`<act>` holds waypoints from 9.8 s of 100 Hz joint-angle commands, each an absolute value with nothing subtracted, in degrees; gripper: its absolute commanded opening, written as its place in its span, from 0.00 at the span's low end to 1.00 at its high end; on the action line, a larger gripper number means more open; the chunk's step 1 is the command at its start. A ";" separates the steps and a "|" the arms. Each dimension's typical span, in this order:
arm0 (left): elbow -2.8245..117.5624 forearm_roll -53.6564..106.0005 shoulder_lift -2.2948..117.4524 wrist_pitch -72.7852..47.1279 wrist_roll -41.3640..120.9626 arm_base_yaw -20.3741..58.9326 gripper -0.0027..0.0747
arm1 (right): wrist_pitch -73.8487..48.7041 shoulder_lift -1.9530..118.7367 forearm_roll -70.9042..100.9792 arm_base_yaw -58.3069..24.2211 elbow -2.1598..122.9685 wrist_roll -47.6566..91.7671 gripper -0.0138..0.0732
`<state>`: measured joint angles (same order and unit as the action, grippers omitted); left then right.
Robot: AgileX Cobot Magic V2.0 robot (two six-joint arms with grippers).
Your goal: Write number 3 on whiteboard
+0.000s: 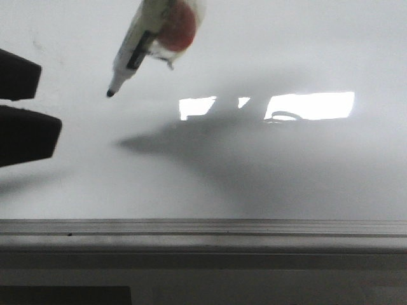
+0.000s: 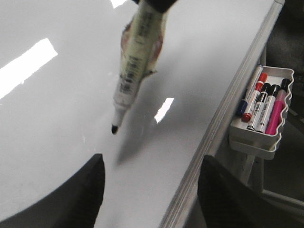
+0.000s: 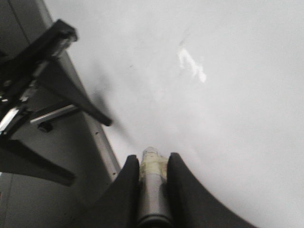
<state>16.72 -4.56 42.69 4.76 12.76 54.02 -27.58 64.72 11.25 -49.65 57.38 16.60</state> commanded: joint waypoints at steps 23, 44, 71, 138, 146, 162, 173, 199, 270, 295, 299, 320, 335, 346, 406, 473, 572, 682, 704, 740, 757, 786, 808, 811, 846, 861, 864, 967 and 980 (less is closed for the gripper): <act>18.43 -2.46 40.93 7.71 12.72 54.01 0.53 | -26.32 66.67 11.15 -45.04 63.12 16.33 0.08; 18.43 -2.46 40.93 7.71 12.72 54.01 0.53 | -26.54 69.18 10.01 -42.14 64.10 16.33 0.08; 18.43 -2.46 40.93 7.71 12.72 54.01 0.53 | -34.06 67.11 8.75 -39.53 63.99 15.86 0.09; 18.43 -2.46 40.93 7.71 12.72 54.01 0.53 | -38.65 68.88 12.85 -42.04 60.23 12.60 0.09; 18.43 -2.46 40.93 7.71 12.72 54.01 0.53 | -35.19 71.20 13.13 -43.16 60.11 12.70 0.09; 18.43 -2.46 40.93 7.81 12.72 54.01 0.53 | -32.57 75.58 13.13 -45.11 61.96 12.70 0.08; 18.43 -2.46 40.93 7.81 12.72 54.01 0.53 | -30.85 75.15 13.13 -46.06 62.94 12.70 0.08; 18.43 -1.12 44.39 10.92 12.59 55.06 0.53 | -35.26 71.10 14.20 -50.07 64.06 12.70 0.08; 18.54 5.90 56.12 21.68 12.24 56.32 0.01 | -32.67 71.01 14.20 -56.32 64.06 12.70 0.08; 18.54 5.90 56.12 21.47 10.59 56.32 0.01 | -32.53 71.01 14.20 -56.32 64.06 15.37 0.27; 18.54 6.24 56.12 21.47 8.80 56.32 0.01 | -32.38 71.01 14.06 -56.32 64.06 15.66 0.42; 18.54 23.02 56.12 20.55 -2.87 56.32 0.01 | -31.73 70.27 13.15 -54.75 64.06 15.66 0.92; 18.54 37.23 56.25 20.39 -2.87 56.19 0.01 | -31.72 68.23 13.15 -54.20 64.06 15.66 0.90; 18.54 38.50 56.36 19.70 -2.76 56.19 0.01 | -31.58 66.73 13.15 -54.20 64.06 15.66 0.90; 18.54 41.16 60.91 18.85 -2.47 54.50 0.01 | -31.58 65.05 13.15 -54.20 64.06 15.55 0.90; 17.64 41.27 55.22 19.53 3.07 54.50 0.40 | -31.81 63.83 13.94 -54.20 64.06 15.55 0.90; 11.75 35.47 27.31 14.61 11.27 54.64 0.01 | -31.77 51.19 13.16 -54.17 58.55 13.67 0.10; 11.75 22.93 14.37 2.28 11.30 54.64 0.01 | -12.53 2.66 9.91 -54.17 15.38 13.67 0.10; 11.59 22.93 14.37 2.28 11.30 54.64 0.01 | -12.53 2.66 9.91 -54.17 15.38 13.67 0.10; 11.52 7.70 14.37 2.06 10.09 49.05 0.01 | -12.53 2.66 9.91 -54.17 15.38 13.67 0.10; 11.52 1.40 14.37 1.12 9.14 35.65 0.01 | -12.53 2.66 9.91 -54.17 15.38 13.67 0.10; 5.06 -0.49 4.82 0.62 1.97 14.72 0.01 | -12.53 2.66 9.91 -54.17 15.38 13.67 0.10; -1.22 -1.42 -1.83 -3.05 0.00 6.51 0.01 | -12.53 2.66 9.91 -54.17 15.38 13.67 0.10; -1.75 -1.42 -1.83 -3.15 0.00 5.88 0.01 | -12.53 2.66 9.91 -54.17 15.38 13.67 0.10; -2.28 0.00 -1.83 -16.46 0.00 4.20 0.01 | -12.53 2.66 9.91 -54.17 15.38 13.67 0.10; -2.18 0.00 -1.72 -16.46 0.00 4.20 0.01 | -12.53 2.66 9.91 -54.17 15.38 13.67 0.10; -2.18 0.00 -1.72 -16.46 0.00 4.20 0.01 | -12.53 2.66 9.91 -54.17 15.38 13.67 0.10; -2.18 0.00 -1.72 -16.35 0.00 4.20 0.01 | -5.10 2.66 7.26 -53.72 15.30 13.67 0.10; -2.18 0.00 -1.72 -16.35 0.00 4.20 0.01 | -2.54 2.66 5.98 -47.61 14.66 13.67 0.10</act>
<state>-0.25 -0.50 -0.34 -19.23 0.49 4.34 -9.69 2.09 7.37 -51.49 13.69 13.45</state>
